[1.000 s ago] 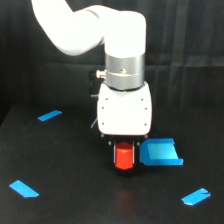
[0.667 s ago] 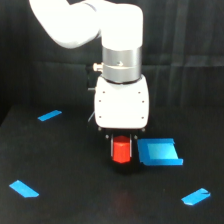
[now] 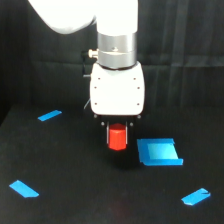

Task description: Pick up the red object from the table

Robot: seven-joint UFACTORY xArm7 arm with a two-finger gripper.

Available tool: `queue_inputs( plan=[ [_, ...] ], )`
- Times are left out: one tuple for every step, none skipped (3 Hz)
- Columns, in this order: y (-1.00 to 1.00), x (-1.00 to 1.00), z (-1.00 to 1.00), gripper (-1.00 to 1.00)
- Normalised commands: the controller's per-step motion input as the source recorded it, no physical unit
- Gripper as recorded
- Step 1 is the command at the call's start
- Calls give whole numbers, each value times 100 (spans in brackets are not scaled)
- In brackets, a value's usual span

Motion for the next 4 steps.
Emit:
queue_inputs(
  plan=[
    [16, 12, 100, -93],
    [-2, 18, 99, -100],
    [10, 16, 87, -88],
    [-5, 16, 58, -100]
  ],
)
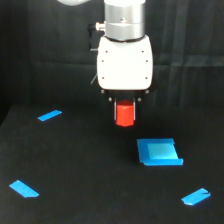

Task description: Pick up the red object from the table

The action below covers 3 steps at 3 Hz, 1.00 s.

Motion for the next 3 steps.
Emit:
queue_inputs(
  plan=[
    [-1, -7, 36, -100],
    [-1, -8, 31, -100],
    [-2, -3, 25, -91]
  ],
)
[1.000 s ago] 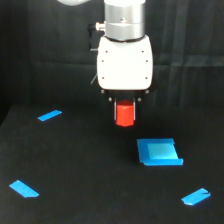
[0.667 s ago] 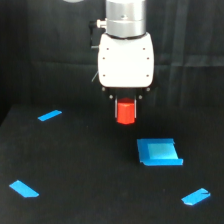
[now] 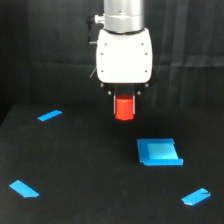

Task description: Pick up the red object from the table

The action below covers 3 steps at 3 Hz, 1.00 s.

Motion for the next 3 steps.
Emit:
queue_inputs(
  plan=[
    [-5, -5, 18, -100],
    [11, -8, 10, -100],
    [-11, 3, 9, -100]
  ],
)
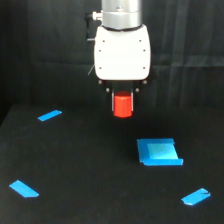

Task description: Pick up the red object from the table

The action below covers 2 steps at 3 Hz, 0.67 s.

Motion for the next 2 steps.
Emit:
queue_inputs(
  plan=[
    [-1, -3, 14, -100],
    [7, -7, 2, -100]
  ],
)
